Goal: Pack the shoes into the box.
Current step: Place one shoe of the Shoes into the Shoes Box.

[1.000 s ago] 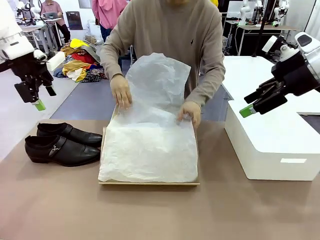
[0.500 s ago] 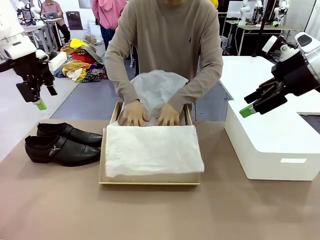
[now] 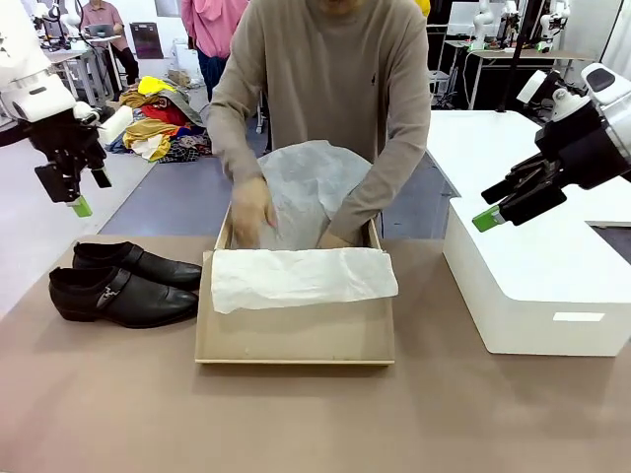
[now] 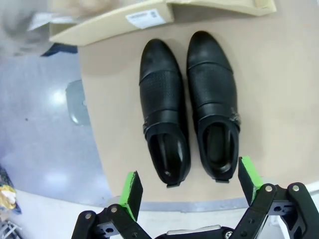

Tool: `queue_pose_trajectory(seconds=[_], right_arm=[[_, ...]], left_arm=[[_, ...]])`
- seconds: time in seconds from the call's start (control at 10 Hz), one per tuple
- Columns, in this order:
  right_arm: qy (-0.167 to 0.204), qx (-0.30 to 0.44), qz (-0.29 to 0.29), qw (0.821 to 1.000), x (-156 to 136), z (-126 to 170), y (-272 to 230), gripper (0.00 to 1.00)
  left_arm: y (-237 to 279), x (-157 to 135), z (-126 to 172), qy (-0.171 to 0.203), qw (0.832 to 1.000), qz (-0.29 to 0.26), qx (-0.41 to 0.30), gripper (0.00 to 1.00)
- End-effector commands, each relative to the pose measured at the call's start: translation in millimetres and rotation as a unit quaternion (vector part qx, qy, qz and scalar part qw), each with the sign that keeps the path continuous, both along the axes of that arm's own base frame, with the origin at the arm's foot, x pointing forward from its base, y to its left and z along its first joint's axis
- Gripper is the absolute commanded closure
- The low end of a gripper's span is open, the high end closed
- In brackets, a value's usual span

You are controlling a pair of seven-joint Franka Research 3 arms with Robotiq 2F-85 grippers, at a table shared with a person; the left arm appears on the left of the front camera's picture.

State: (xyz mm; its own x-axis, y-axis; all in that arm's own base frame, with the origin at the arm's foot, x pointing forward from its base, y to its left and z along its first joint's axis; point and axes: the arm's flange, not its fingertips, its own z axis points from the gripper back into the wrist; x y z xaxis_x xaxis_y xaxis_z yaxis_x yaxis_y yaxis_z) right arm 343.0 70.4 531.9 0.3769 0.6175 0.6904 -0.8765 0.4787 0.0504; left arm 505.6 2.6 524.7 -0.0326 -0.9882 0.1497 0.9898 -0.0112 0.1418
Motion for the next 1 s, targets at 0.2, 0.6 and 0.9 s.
queue_pose_trajectory(seconds=[0.2, 0.6, 0.9], right_arm=[[-0.001, 0.008, 0.006, 1.000, 1, 0, 0, 0.00], [-0.001, 0.008, 0.006, 1.000, 1, 0, 0, 0.00], [-0.001, 0.008, 0.006, 1.000, 1, 0, 0, 0.00]], left_arm=[[16, 25, -23, -0.008, 0.998, 0.055, 0.033, 0.00], [29, 55, -63, 0.020, 0.997, 0.066, 0.033, 0.00], [31, 64, -85, 0.048, 0.996, 0.066, 0.031, 0.00]])
